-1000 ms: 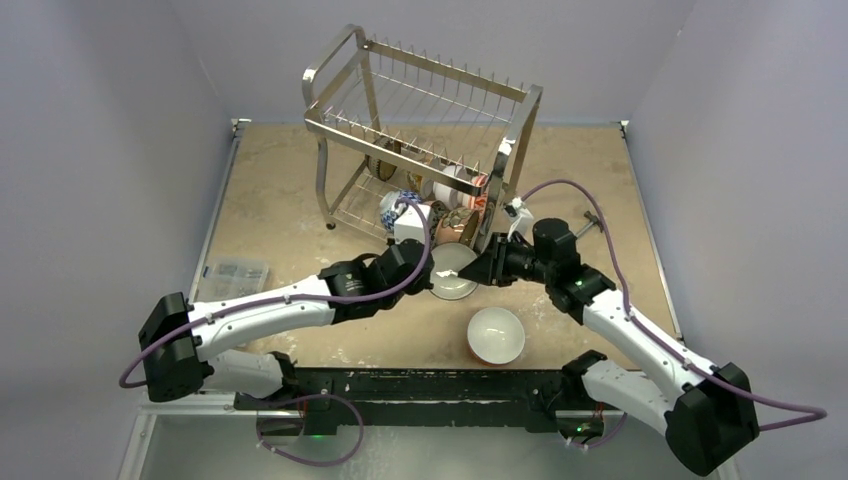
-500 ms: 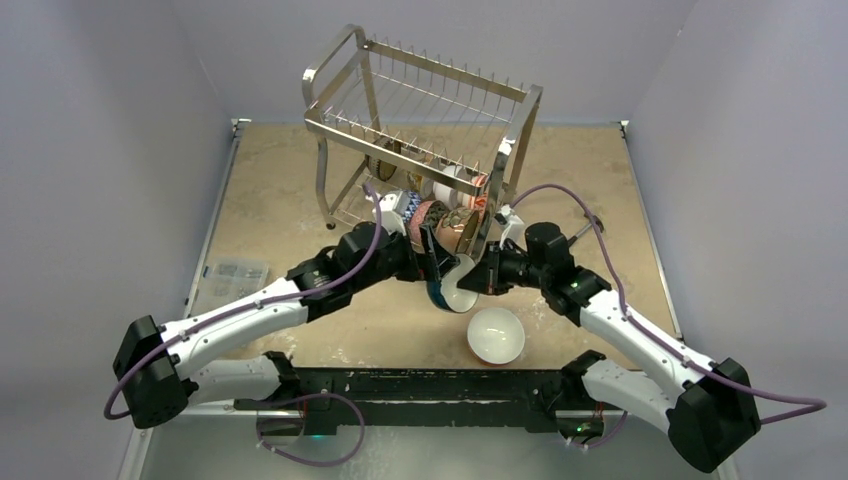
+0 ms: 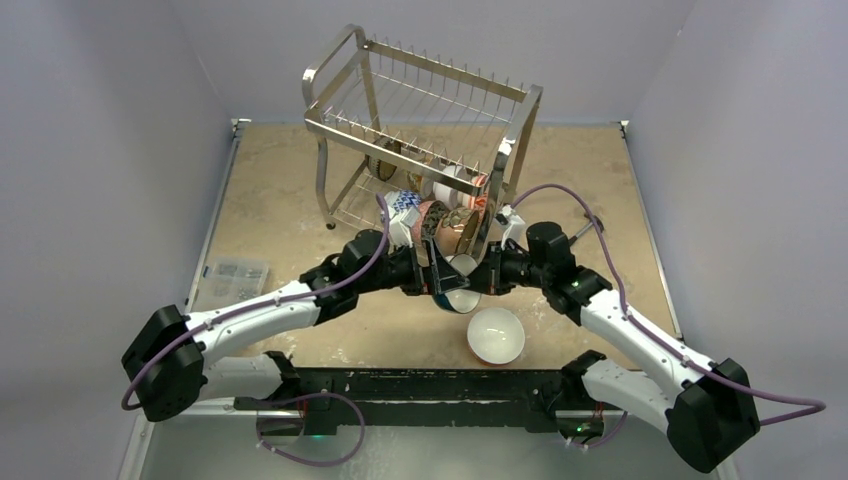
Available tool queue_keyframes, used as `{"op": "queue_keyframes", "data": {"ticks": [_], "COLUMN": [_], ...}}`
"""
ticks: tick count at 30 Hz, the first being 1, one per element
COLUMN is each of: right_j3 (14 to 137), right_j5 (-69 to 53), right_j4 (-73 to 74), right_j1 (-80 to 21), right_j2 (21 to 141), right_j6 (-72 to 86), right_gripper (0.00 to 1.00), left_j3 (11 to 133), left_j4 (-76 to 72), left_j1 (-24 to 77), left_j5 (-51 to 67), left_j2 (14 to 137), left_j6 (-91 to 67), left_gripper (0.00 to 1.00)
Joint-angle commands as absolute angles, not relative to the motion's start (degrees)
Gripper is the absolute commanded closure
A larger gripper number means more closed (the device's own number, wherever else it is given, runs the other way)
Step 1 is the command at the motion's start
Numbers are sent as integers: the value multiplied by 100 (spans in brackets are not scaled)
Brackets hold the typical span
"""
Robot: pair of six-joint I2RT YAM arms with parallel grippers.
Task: Load the bowls into the dish rack
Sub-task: Turn the bowl upside down on the dish rack.
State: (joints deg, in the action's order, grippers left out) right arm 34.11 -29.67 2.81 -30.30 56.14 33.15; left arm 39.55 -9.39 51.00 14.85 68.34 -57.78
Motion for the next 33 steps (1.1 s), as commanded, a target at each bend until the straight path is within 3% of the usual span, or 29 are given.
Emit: {"op": "queue_keyframes", "data": {"ticks": [1, 9, 19, 23, 25, 30, 33], "right_j3": [3759, 3834, 3979, 3971, 3956, 3964, 3979], "right_j5": [-3262, -3170, -3041, -3056, -3056, -2978, -2922], "right_j4": [-184, -124, -18, -18, -18, -18, 104], "right_j1": [-3015, -3015, -3015, -3015, -3015, -3015, -3015], "right_j2": [5552, 5576, 5549, 5570, 5588, 5554, 5555], "right_j6": [3372, 3342, 3262, 3252, 3252, 3239, 3228], "right_gripper": [100, 100, 100, 100, 100, 100, 95], "left_j3": [4011, 4123, 4391, 4185, 4124, 4117, 4093], "left_j4": [-1246, -1246, -112, -829, -1139, -1269, -1284], "left_j1": [5084, 5088, 5081, 5085, 5087, 5086, 5080], "left_j5": [1656, 2051, 1608, 1762, 1780, 1832, 1846], "left_j2": [7018, 7381, 7374, 7418, 7438, 7437, 7386], "left_j6": [-5934, -6071, -5698, -6009, -6125, -6218, -6241], "left_gripper": [6, 37, 6, 5, 15, 56, 66]}}
